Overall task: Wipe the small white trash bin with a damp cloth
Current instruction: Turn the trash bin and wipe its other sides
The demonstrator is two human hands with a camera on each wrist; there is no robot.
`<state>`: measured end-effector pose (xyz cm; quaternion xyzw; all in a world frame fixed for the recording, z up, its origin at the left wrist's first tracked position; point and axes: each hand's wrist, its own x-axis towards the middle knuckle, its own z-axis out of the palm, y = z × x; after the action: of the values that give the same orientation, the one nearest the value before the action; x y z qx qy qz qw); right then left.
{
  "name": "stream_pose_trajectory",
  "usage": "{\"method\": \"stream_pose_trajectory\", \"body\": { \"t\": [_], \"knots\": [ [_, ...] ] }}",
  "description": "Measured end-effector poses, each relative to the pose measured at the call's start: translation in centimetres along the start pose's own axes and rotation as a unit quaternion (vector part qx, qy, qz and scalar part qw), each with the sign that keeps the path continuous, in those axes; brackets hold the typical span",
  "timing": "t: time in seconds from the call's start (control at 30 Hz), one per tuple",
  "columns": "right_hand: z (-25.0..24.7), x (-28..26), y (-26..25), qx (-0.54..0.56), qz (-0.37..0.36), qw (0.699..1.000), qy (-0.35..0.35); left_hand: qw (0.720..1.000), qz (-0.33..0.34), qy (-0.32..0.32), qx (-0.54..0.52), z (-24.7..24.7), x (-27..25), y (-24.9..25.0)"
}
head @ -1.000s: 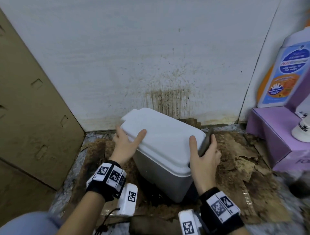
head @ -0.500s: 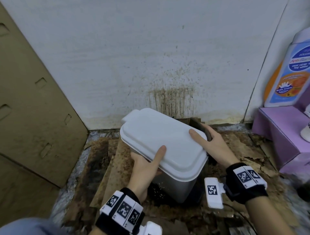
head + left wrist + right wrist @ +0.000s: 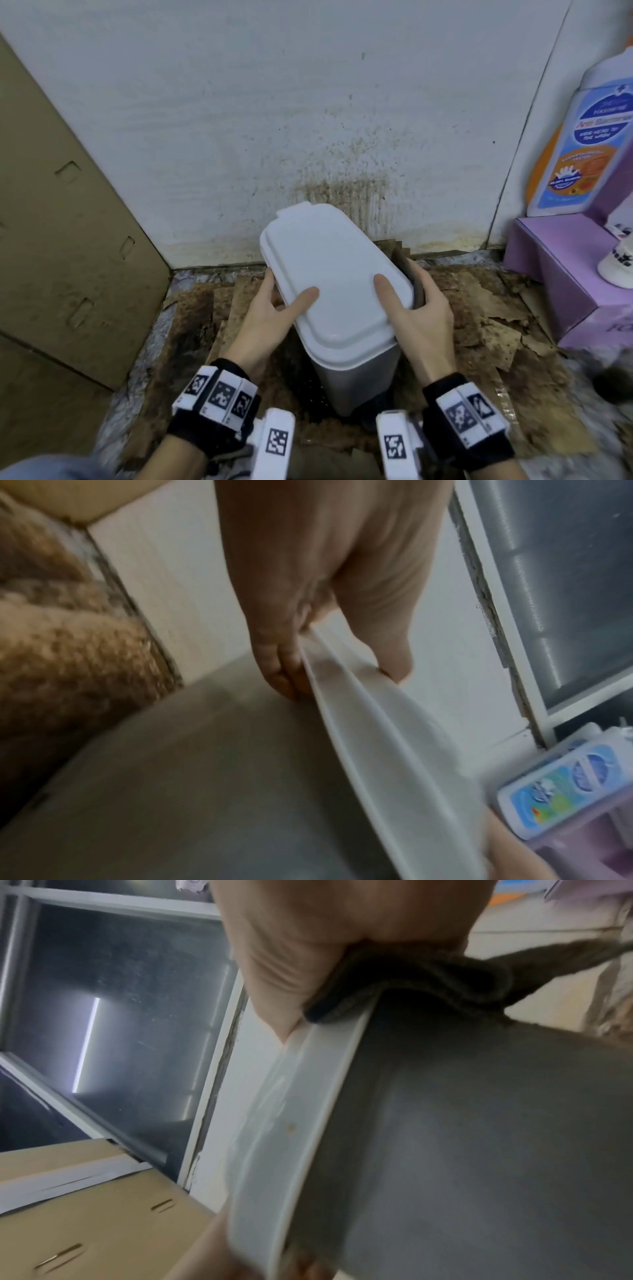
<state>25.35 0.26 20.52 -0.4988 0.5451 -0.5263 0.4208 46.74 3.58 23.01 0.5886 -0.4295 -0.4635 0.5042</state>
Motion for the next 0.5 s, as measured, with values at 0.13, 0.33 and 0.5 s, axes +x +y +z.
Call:
{"method": "stream_pose_trajectory", "body": {
  "t": [0.13, 0.33, 0.5],
  "knots": [
    [2.0, -3.2, -0.1, -0.015, 0.024, 0.996, 0.087, 0.996, -0.018, -0.052, 0.065, -1.6, 1.9, 0.6],
    [3.8, -4.9, 0.8, -0.014, 0.034, 0.993, 0.11, 0.991, -0.026, -0.073, 0.107, -2.2, 3.1, 0.0],
    [3.1, -3.5, 1.8, 0.025, 0.025, 0.994, 0.106, 0.993, -0.025, -0.054, 0.102, -2.0, 3.4, -0.2]
  ]
}}
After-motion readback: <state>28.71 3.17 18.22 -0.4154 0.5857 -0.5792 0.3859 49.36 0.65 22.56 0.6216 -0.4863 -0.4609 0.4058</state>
